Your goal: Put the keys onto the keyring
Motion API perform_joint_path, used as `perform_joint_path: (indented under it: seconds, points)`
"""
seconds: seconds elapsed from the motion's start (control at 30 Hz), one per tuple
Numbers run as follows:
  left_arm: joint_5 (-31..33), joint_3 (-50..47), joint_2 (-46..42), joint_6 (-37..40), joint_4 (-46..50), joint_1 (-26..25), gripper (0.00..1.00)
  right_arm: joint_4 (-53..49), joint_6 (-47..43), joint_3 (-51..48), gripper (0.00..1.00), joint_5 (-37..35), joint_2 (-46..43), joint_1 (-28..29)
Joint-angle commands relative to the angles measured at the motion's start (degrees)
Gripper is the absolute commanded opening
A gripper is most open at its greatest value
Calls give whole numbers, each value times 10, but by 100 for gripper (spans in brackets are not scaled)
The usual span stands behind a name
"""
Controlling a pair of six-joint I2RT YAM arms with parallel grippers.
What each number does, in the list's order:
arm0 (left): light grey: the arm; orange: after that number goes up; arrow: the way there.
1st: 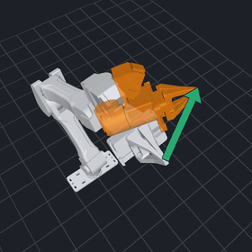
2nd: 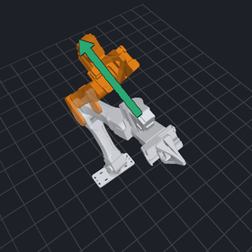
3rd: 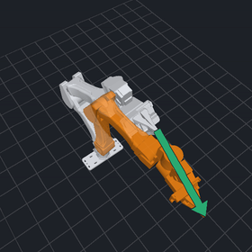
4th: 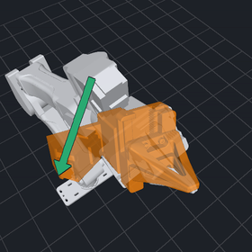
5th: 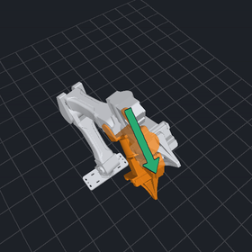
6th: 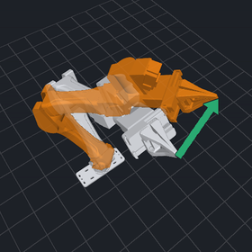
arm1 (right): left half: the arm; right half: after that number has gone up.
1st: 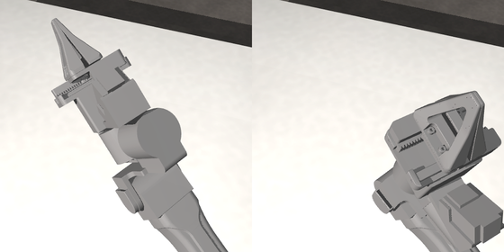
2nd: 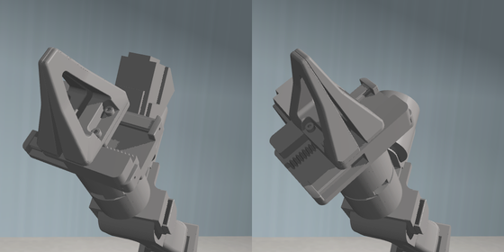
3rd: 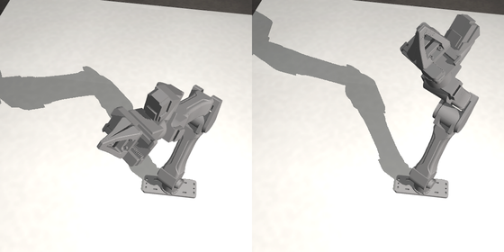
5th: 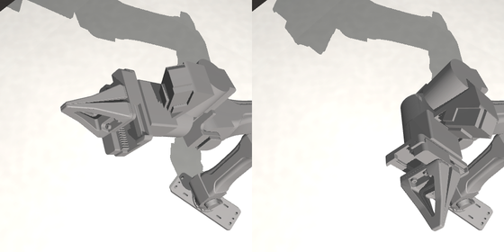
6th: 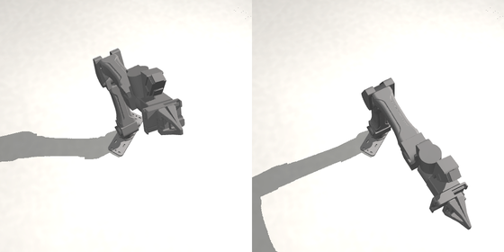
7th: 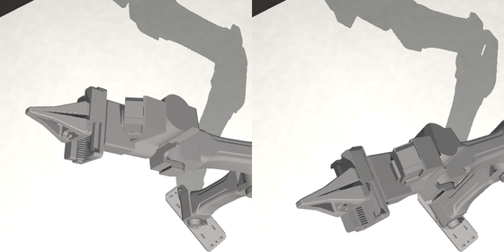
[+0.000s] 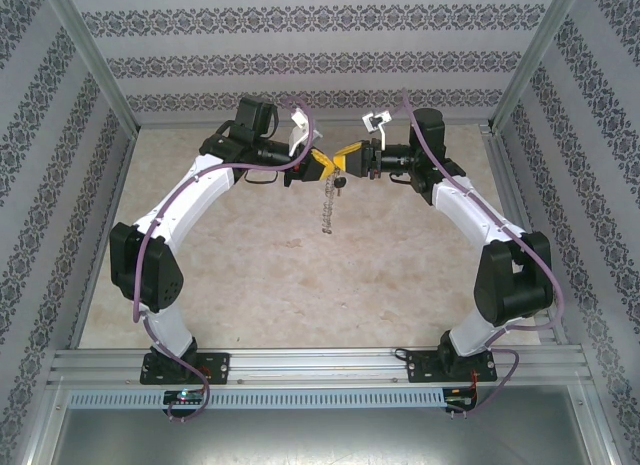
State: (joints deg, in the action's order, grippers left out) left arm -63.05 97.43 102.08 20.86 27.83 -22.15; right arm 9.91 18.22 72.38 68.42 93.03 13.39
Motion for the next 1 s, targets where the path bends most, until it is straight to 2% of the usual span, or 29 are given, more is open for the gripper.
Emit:
perform_joint_path:
  seconds: [0.0, 0.27, 0.57, 0.97]
  points:
    - [-27, 21, 7, 15, 3, 9, 0, 12, -8, -10, 36, 6, -17, 4]
    - [-31, 17, 1, 14, 3, 12, 0, 21, 1, -62, 40, -26, -71, -8]
    - [-37, 20, -3, 10, -1, 14, 0, 24, 6, -148, 45, -22, -128, -9]
    - [-39, 18, -5, 3, -5, 13, 0, 50, 11, -157, 47, -30, -101, 10]
